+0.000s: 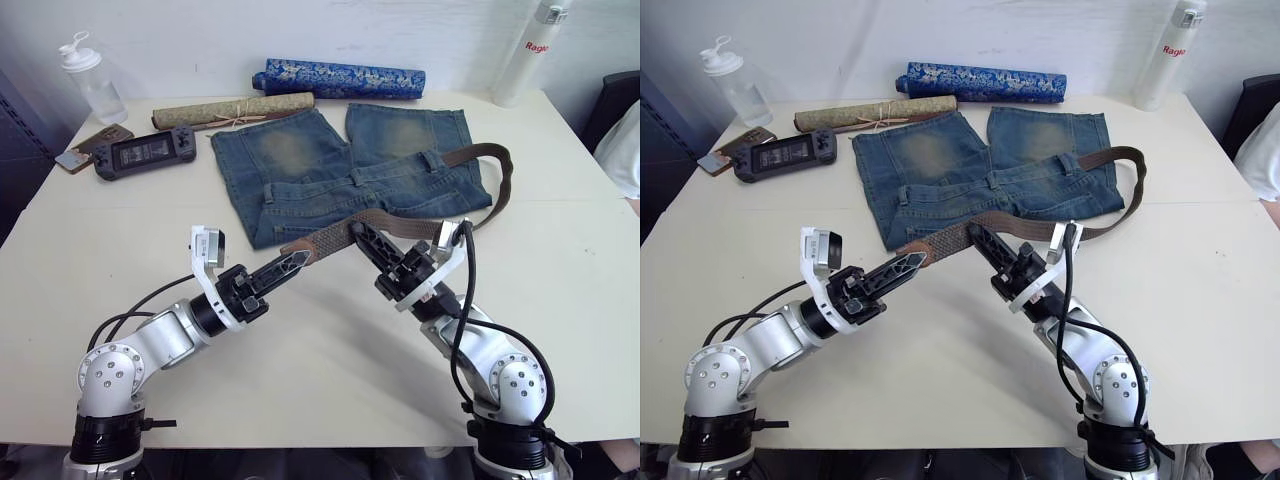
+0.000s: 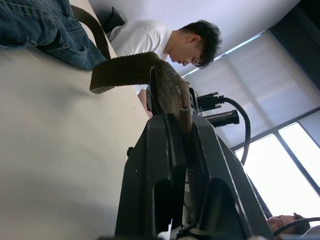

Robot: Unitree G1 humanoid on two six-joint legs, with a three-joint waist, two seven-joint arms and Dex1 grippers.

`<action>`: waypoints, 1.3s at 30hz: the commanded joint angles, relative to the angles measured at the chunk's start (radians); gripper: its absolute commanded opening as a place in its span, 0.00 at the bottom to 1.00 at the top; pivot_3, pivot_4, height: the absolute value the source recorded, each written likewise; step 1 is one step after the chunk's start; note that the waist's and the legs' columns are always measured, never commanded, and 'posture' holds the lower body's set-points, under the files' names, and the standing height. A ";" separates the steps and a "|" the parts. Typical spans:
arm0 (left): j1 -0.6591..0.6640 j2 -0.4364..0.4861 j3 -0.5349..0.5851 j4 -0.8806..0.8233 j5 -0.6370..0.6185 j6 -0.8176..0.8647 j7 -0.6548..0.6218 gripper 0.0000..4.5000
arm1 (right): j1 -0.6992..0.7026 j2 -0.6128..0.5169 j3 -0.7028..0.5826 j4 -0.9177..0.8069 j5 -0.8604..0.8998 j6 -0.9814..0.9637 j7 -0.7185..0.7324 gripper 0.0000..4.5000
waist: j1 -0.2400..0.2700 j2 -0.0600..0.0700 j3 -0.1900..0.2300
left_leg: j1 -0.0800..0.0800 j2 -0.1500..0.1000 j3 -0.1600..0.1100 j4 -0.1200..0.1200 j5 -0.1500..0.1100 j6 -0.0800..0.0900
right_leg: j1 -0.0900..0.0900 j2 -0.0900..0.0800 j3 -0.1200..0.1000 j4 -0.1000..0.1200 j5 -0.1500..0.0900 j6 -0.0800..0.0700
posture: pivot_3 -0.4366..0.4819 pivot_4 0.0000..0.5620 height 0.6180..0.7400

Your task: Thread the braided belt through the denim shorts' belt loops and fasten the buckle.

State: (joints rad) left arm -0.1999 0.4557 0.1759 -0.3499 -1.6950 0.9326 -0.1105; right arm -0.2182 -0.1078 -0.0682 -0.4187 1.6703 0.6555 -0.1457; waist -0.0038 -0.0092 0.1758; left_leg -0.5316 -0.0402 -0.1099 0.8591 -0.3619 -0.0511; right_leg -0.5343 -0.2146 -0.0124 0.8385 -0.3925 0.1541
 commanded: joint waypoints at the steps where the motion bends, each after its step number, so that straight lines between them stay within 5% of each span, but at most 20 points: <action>1: -0.004 0.023 -0.013 -0.048 0.026 -0.001 -0.050 0.00 | -0.007 0.003 0.003 -0.011 0.000 -0.010 0.026 0.01 | 0.000 0.000 0.000 | 0.000 0.000 0.000 0.000 0.000 0.000 | 0.000 0.000 0.000 0.000 0.000 0.000 | 0.48 0.27 0.16; 9: -0.042 0.118 -0.034 -0.072 0.184 0.012 -0.160 0.83 | 0.009 0.016 -0.045 -0.023 0.032 -0.061 0.016 0.00 | 0.000 0.000 0.000 | 0.000 0.000 0.000 0.000 0.000 0.000 | 0.000 0.000 0.000 0.000 0.000 0.000 | 0.48 0.27 0.16; 14: -0.044 0.270 -0.008 -0.022 0.343 -0.001 -0.413 0.83 | 0.019 -0.001 -0.123 -0.034 0.077 -0.112 0.000 0.00 | -0.001 0.001 0.000 | 0.000 0.001 0.000 -0.002 0.000 0.000 | -0.001 0.002 0.000 0.000 -0.001 -0.001 | 0.48 0.27 0.16; 17: -0.132 0.368 -0.099 0.079 0.640 -0.150 -0.587 0.83 | 0.052 -0.043 -0.194 -0.052 0.093 -0.132 0.021 0.00 | 0.001 0.001 0.001 | 0.000 0.001 0.000 -0.002 0.000 0.000 | -0.001 0.002 0.000 0.000 -0.001 -0.002 | 0.48 0.27 0.16; 20: -0.287 0.363 -0.278 0.202 0.977 -0.368 -0.678 0.83 | 0.098 -0.092 -0.246 -0.066 0.095 -0.131 0.073 0.00 | 0.022 0.001 0.001 | -0.002 0.000 0.000 -0.002 0.000 0.000 | -0.001 0.002 0.000 -0.001 -0.001 -0.002 | 0.48 0.27 0.16; 23: -0.397 0.287 -0.373 0.328 1.176 -0.523 -0.701 0.83 | 0.131 -0.119 -0.279 -0.069 0.095 -0.137 0.093 0.00 | 0.017 0.001 0.001 | -0.002 0.000 0.002 -0.002 -0.002 0.004 | 0.000 0.002 0.002 -0.002 -0.001 -0.002 | 0.48 0.27 0.16; 27: -0.619 0.087 -0.507 0.661 1.487 -0.815 -0.625 0.83 | 0.185 -0.158 -0.347 -0.059 0.104 -0.152 0.111 0.00 | 0.028 -0.002 0.003 | -0.003 0.000 0.001 -0.001 -0.002 0.005 | 0.000 0.002 0.001 -0.003 0.008 0.019 | 0.48 0.27 0.16; 30: -0.735 -0.020 -0.573 0.913 1.682 -1.010 -0.502 0.83 | 0.197 -0.163 -0.360 -0.075 0.134 -0.153 0.144 0.00 | 0.019 -0.003 0.003 | -0.003 0.000 0.002 -0.001 -0.002 0.006 | 0.000 0.002 0.001 -0.005 0.010 0.022 | 0.48 0.27 0.16; 36: -0.871 -0.142 -0.644 1.227 1.913 -1.212 -0.343 0.83 | 0.222 -0.158 -0.365 -0.109 0.149 -0.172 0.151 0.00 | 0.002 -0.004 0.004 | -0.002 0.000 0.002 -0.004 -0.001 0.008 | -0.001 0.002 0.001 -0.007 0.010 0.026 | 0.48 0.27 0.16; 39: -0.886 -0.169 -0.616 1.267 1.928 -1.255 -0.332 0.68 | 0.231 -0.155 -0.362 -0.119 0.151 -0.179 0.147 0.00 | 0.004 -0.004 0.004 | -0.002 -0.001 0.001 -0.004 0.000 0.009 | 0.000 0.002 0.001 -0.007 0.011 0.027 | 0.48 0.27 0.16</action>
State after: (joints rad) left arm -1.0657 0.2908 -0.4553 0.8975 0.2143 -0.2848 -0.4565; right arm 0.0134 -0.2624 -0.4179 -0.4799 1.7937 0.4960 -0.0102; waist 0.0005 -0.0134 0.1797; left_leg -0.5338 -0.0410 -0.1091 0.8552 -0.3621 -0.0425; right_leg -0.5343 -0.2127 -0.0112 0.8318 -0.3818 0.1816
